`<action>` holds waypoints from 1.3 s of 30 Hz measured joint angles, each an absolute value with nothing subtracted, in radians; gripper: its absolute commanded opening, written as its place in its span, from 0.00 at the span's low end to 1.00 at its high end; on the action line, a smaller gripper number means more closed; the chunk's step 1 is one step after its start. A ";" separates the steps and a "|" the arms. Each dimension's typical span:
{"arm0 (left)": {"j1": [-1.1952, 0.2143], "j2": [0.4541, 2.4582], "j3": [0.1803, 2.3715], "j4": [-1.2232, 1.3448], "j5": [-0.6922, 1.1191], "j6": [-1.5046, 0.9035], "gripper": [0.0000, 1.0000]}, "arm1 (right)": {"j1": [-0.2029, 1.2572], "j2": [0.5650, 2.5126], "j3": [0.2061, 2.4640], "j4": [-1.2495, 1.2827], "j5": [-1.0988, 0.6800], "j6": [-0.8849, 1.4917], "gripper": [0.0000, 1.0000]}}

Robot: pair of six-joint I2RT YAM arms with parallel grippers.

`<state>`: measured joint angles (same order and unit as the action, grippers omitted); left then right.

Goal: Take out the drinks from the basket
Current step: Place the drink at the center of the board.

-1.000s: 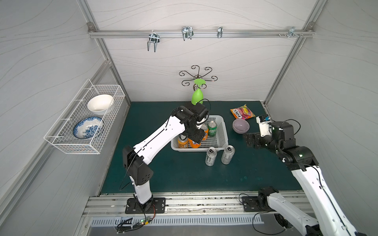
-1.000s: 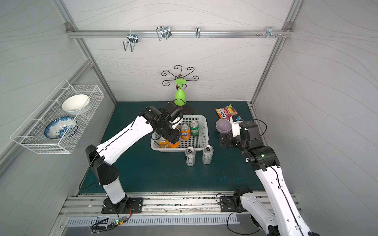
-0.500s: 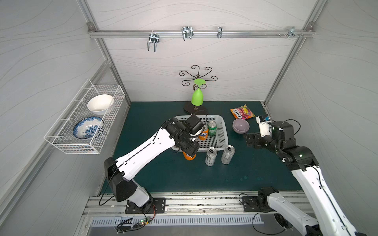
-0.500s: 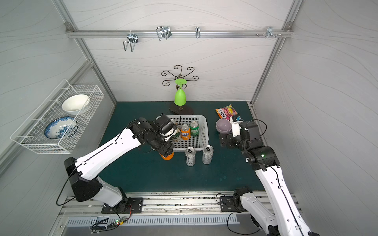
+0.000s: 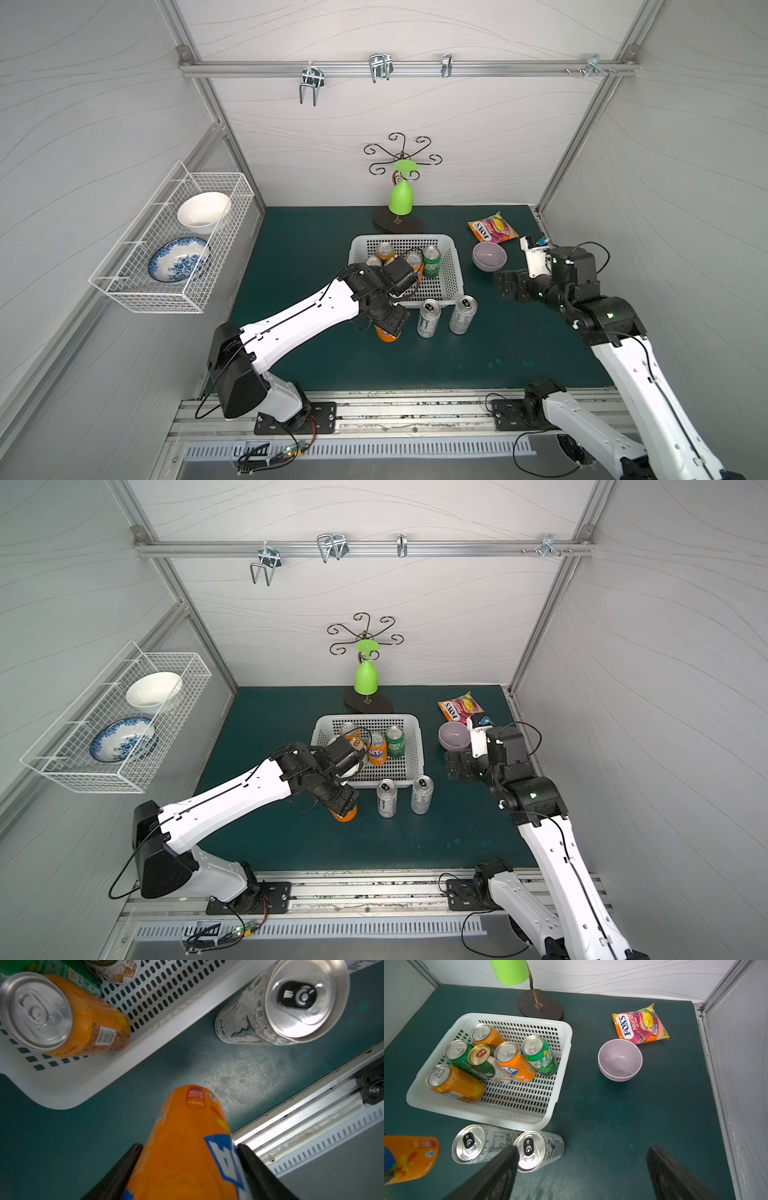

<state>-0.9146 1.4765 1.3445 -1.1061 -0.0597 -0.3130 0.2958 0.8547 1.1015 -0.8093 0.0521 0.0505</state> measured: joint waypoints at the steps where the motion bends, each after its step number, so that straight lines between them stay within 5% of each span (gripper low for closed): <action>1: -0.920 1.477 1.336 -1.093 -0.065 -0.319 0.53 | 0.296 0.855 1.102 -0.810 0.052 0.050 0.99; 39: -0.930 1.719 1.269 -0.873 -0.165 -0.356 0.54 | 0.296 0.855 1.102 -0.809 0.052 0.035 0.99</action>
<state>-0.9302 1.7191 1.2686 -0.8726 -0.1646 -0.3557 0.2958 0.8555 1.1015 -0.8093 0.0521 0.0345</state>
